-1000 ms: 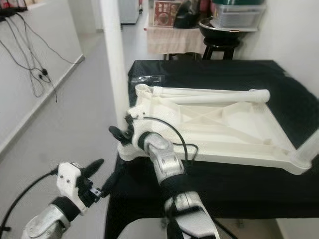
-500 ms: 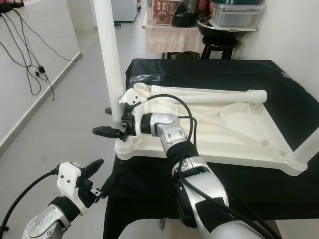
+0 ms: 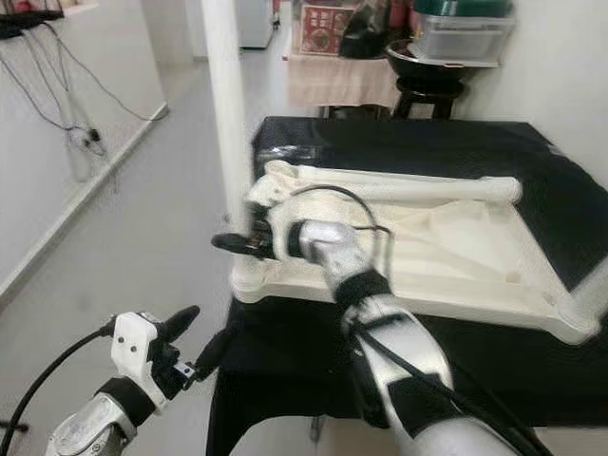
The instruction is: Building children table
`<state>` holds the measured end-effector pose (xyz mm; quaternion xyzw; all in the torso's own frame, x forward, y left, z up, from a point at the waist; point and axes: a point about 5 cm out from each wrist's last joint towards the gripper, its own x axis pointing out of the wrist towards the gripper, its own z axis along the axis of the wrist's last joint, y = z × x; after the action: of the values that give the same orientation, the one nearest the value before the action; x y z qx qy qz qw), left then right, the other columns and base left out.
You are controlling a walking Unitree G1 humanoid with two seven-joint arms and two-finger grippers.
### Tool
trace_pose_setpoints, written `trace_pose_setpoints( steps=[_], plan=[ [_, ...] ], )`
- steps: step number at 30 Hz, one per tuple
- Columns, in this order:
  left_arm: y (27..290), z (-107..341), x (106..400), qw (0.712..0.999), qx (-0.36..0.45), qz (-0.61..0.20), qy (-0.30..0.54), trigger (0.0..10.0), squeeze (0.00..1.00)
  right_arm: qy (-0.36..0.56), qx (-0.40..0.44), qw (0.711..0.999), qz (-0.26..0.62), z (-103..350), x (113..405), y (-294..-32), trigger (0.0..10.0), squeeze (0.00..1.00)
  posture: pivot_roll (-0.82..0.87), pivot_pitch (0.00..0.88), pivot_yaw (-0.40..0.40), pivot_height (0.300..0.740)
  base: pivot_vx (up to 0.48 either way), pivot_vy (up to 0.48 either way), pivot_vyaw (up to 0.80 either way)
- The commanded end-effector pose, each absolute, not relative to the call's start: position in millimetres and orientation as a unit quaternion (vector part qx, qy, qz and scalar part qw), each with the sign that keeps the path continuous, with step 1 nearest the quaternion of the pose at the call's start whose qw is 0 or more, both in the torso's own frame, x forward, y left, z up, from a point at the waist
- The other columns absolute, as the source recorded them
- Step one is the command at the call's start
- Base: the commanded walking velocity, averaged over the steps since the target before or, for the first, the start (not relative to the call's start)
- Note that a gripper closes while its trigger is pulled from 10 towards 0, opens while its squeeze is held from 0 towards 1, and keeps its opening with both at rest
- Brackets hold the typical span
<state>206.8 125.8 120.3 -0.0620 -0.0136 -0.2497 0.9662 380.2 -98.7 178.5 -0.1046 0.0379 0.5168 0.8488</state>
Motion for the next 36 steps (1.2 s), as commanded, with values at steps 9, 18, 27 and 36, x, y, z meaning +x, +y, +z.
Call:
trace_pose_setpoints(
  steps=[9,18,27,36],
  plan=[
    [134.5,124.5,198.8,0.964,-0.073,-0.256,-0.01,10.0,0.0,0.119,-0.082,0.984,0.1,140.8,300.8,-172.9,0.0,0.0,-0.04,0.09,0.002,0.74,0.0,0.0,0.0],
    [133.9,124.1,199.6,0.962,-0.075,-0.262,-0.006,10.0,0.0,0.125,-0.092,0.971,0.18,138.9,301.4,-145.2,0.0,0.0,-0.02,0.079,-0.003,0.74,0.0,0.0,0.0],
    [132.1,123.6,202.9,0.964,-0.075,-0.256,-0.008,10.0,0.0,0.04,-0.001,0.947,0.32,172.6,329.9,-107.3,10.0,1.0,0.01,0.047,-0.015,0.74,0.0,0.0,0.0],
    [129.6,122.6,207.1,0.963,-0.075,-0.26,-0.008,10.0,0.0,0.011,-0.059,0.86,0.506,183.1,353.8,-101.5,10.0,0.0,0.02,0.03,-0.015,0.74,0.0,0.0,0.0]
  ],
)
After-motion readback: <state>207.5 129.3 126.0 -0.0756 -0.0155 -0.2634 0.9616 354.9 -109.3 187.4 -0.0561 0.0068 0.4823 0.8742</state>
